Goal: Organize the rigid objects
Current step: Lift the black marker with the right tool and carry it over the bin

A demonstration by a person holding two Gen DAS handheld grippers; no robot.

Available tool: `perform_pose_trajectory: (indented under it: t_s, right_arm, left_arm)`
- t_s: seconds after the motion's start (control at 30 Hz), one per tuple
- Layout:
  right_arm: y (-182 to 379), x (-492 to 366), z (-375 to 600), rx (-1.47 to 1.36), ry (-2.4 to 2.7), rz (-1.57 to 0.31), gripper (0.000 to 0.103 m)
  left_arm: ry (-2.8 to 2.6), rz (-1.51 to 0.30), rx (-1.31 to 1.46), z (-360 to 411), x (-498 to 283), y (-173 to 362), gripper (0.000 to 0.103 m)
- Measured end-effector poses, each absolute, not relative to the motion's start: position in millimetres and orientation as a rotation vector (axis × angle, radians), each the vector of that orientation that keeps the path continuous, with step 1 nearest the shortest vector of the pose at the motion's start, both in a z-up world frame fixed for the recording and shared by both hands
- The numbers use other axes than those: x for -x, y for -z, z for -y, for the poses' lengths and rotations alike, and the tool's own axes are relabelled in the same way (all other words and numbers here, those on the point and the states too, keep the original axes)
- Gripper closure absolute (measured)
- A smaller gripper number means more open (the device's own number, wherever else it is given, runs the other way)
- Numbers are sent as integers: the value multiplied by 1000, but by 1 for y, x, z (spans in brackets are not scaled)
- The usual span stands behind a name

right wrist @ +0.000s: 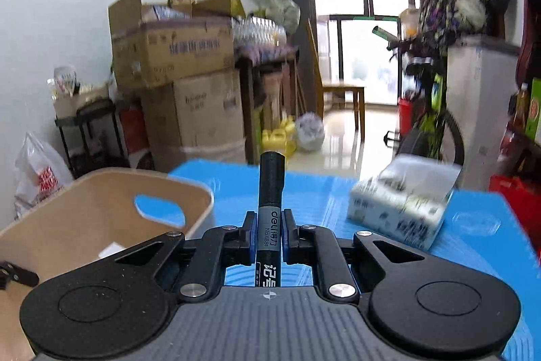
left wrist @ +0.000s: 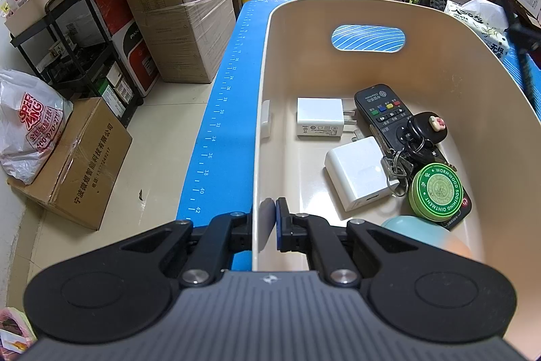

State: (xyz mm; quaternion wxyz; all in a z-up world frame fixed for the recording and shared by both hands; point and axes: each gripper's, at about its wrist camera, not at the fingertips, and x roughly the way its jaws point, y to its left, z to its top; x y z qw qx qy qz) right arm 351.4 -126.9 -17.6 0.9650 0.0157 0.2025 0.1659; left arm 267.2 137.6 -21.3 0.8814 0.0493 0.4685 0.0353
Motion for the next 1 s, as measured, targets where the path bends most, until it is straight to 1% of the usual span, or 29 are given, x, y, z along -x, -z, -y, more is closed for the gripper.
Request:
perform_pose_trajectory:
  t_s: [0.27, 0.47, 0.7, 1.0]
  right_arm:
    - [-36, -327, 130, -50, -405, -341, 81]
    - [-56, -315, 103, -69, -507, -361, 81]
    - [-50, -319, 41, 8, -591, -446, 80]
    - [-15, -342, -9, 31, -647, -696, 81]
  left_arm:
    - [-73, -976, -102, -137, -267, 21, 95]
    - [-72, -975, -98, -138, -267, 21, 95]
    - [-71, -975, -94, -139, -267, 21, 95]
    - [-67, -975, -96, -139, -267, 22, 95]
